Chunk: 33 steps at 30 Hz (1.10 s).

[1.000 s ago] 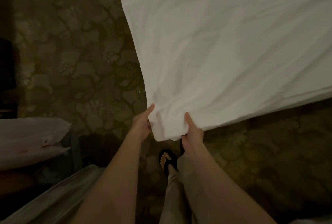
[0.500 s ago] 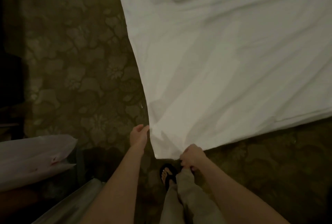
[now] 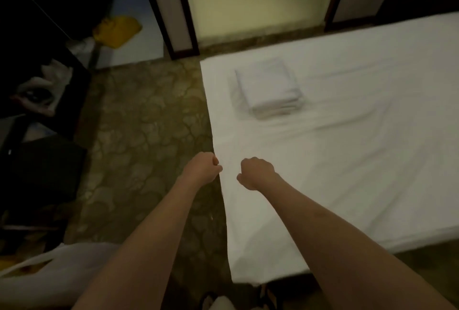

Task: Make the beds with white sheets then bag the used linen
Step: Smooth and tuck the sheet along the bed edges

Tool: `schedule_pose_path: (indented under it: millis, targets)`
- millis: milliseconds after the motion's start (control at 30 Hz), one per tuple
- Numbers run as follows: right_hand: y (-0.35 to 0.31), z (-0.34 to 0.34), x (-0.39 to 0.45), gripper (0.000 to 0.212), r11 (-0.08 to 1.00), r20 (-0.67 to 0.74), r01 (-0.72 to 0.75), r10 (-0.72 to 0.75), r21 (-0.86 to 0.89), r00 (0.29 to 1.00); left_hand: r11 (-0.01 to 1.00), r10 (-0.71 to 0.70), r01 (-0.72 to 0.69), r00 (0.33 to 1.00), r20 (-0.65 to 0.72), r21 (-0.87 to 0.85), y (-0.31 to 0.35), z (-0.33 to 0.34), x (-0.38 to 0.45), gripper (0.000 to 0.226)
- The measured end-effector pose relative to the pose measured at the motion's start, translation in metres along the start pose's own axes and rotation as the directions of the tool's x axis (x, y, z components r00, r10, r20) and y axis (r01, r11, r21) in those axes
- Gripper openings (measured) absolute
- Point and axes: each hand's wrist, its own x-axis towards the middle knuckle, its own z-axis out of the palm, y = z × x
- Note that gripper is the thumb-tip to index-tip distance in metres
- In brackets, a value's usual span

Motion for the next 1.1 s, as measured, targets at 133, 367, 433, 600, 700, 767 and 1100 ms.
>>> schedule_pose_path:
  millis: [133, 367, 433, 600, 700, 767, 1100]
  targets:
    - [-0.041, -0.053, -0.017, 0.029, 0.992, -0.031, 0.052, -0.056, -0.117, 0.998, 0.987, 0.094, -0.091, 0.995, -0.019, 0.129, 0.009, -0.069, -0.01, 0.02]
    - [-0.11, -0.126, -0.025, 0.033, 0.987, -0.163, 0.048, -0.074, -0.155, 0.984, 0.923, 0.289, -0.262, 0.955, -0.058, 0.283, 0.011, -0.208, -0.015, 0.021]
    - [-0.131, -0.142, -0.023, 0.036, 0.989, -0.206, 0.021, -0.051, -0.146, 0.977, 0.897, 0.359, -0.316, 0.929, -0.092, 0.311, 0.008, -0.239, -0.018, 0.02]
    - [-0.173, -0.165, -0.012, 0.034, 0.994, -0.294, -0.032, 0.001, -0.1, 0.956, 0.849, 0.43, -0.383, 0.901, -0.055, 0.364, -0.01, -0.277, -0.015, 0.023]
    - [-0.187, -0.165, -0.007, 0.033, 0.993, -0.3, -0.064, 0.033, -0.096, 0.953, 0.825, 0.466, -0.424, 0.884, -0.027, 0.374, -0.021, -0.285, -0.008, 0.025]
    - [-0.194, -0.163, -0.004, 0.033, 0.993, -0.306, -0.078, 0.047, -0.091, 0.951, 0.812, 0.493, -0.453, 0.87, -0.017, 0.368, -0.025, -0.287, -0.004, 0.027]
    - [-0.217, -0.142, 0.058, 0.035, 0.984, -0.186, -0.054, 0.022, -0.17, 0.982, 0.809, 0.505, -0.472, 0.863, -0.005, 0.351, -0.039, -0.303, 0.045, 0.024]
